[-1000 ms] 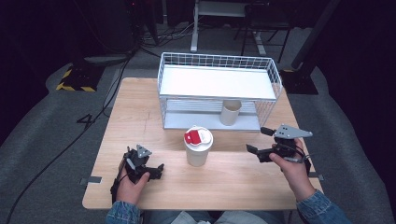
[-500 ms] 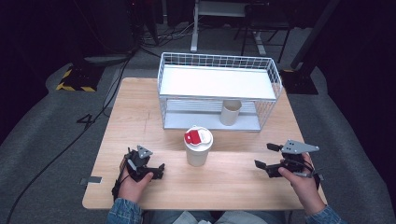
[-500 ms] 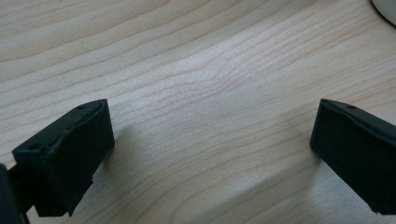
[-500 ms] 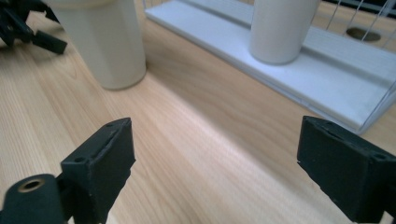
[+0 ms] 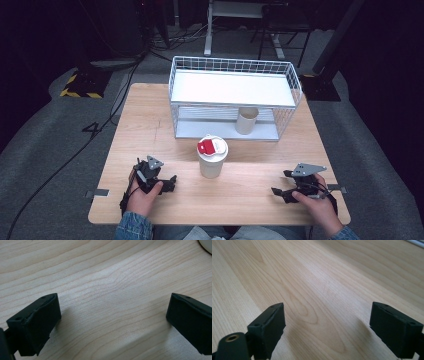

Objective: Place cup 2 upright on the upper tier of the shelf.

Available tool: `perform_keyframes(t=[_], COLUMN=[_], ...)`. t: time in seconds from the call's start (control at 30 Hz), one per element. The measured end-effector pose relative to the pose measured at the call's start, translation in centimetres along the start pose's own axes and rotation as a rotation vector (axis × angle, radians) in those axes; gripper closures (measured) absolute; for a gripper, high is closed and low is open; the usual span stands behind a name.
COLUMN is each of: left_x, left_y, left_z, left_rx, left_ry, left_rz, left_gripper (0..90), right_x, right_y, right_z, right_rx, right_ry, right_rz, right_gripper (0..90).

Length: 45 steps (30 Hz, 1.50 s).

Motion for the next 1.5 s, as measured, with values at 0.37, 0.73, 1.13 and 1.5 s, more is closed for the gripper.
perform_keyframes(t=[0.37, 0.73, 1.13, 1.5], left_x=[0.0, 0.4, 2.0, 3.2], left_y=[0.1, 0.3, 1.8, 4.2], left_z=[-0.1, -0.8, -2.7, -4.6], left_rx=[-0.008, -0.032, -0.085, -0.151], left_ry=[0.003, 0.059, 0.184, 0.232], left_rz=[0.007, 0.035, 0.040, 0.087], left_gripper=[0.9, 15.4, 15.5, 15.5], right_x=[-0.5, -0.4, -0.4, -0.3], right_y=[0.1, 0.0, 0.0, 0.0], right_z=[0.6, 1.2, 1.3, 1.3], right_rx=[-0.032, -0.030, -0.037, -0.037], right_ry=[0.003, -0.001, -0.006, -0.003], right_rz=[-0.023, -0.026, -0.026, -0.021], right_gripper=[9.8, 1.0, 0.1, 0.0])
Point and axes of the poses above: each handheld gripper's, and its own axes: z roughly forward along the jaws, x roughly out of its top, y roughly to its right, the point moved 8 cm from there along z, roughly forward along the jaws, and after that the axes turned 1 degree about -x, right-handed, at the moved point
